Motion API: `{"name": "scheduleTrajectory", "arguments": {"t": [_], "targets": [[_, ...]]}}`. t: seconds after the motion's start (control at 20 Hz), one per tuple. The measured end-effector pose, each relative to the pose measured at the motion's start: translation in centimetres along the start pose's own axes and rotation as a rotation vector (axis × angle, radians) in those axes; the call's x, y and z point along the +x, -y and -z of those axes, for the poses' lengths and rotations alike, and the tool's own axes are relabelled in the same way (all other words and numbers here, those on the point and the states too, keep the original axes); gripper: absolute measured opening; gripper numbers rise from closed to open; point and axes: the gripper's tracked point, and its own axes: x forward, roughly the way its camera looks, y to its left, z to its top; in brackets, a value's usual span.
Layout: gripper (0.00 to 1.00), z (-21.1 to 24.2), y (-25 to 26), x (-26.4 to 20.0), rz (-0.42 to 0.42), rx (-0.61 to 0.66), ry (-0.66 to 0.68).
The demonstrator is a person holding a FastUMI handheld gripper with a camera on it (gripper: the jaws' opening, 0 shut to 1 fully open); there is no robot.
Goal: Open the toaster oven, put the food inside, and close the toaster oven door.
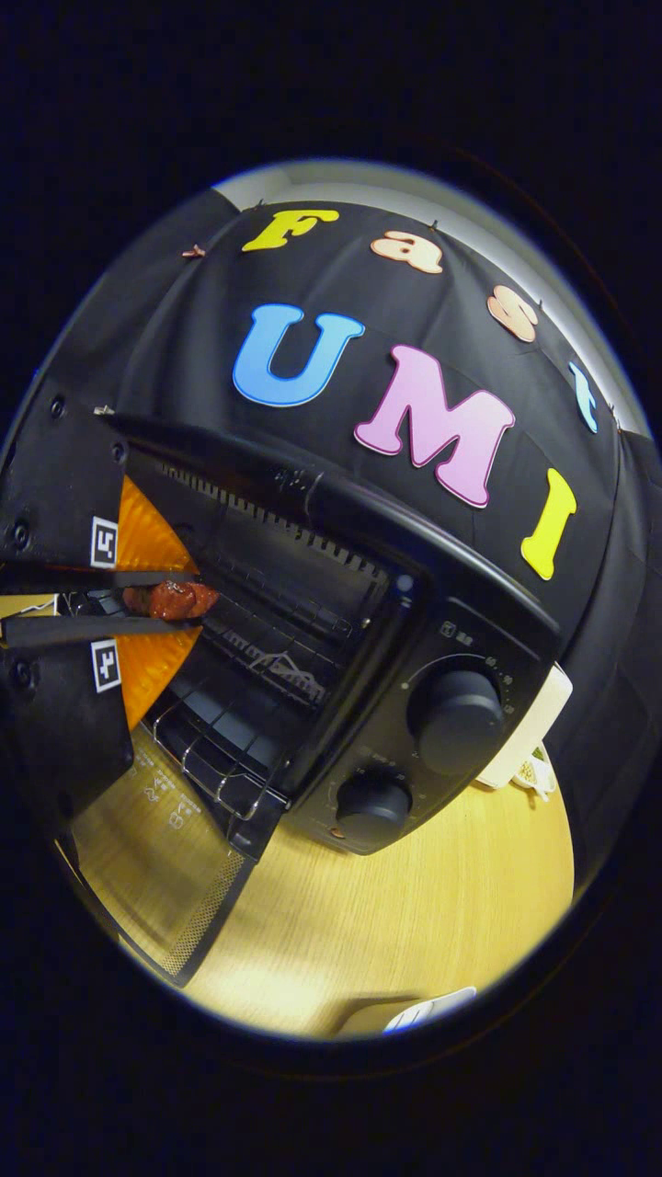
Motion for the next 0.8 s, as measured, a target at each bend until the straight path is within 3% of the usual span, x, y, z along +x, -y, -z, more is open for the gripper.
{"name": "scheduleTrajectory", "arguments": {"t": [0.25, 0.35, 0.45, 0.5, 0.6, 0.8], "targets": [[0.29, 0.7, -0.2, -0.5, 0.015, -0.201, -0.006], [0.51, 0.4, -0.1, -0.8, 0.025, -0.275, -0.013], [0.83, 0.0, -0.5, -0.8, 0.017, -0.338, -0.012], [0.91, 0.1, -0.6, -0.8, 0.014, -0.377, -0.022], [0.98, 0.3, -1.0, -1.8, 0.002, -0.456, -0.052], [0.98, 0.8, -1.1, -4.5, 0.008, -0.614, -0.099]]}}
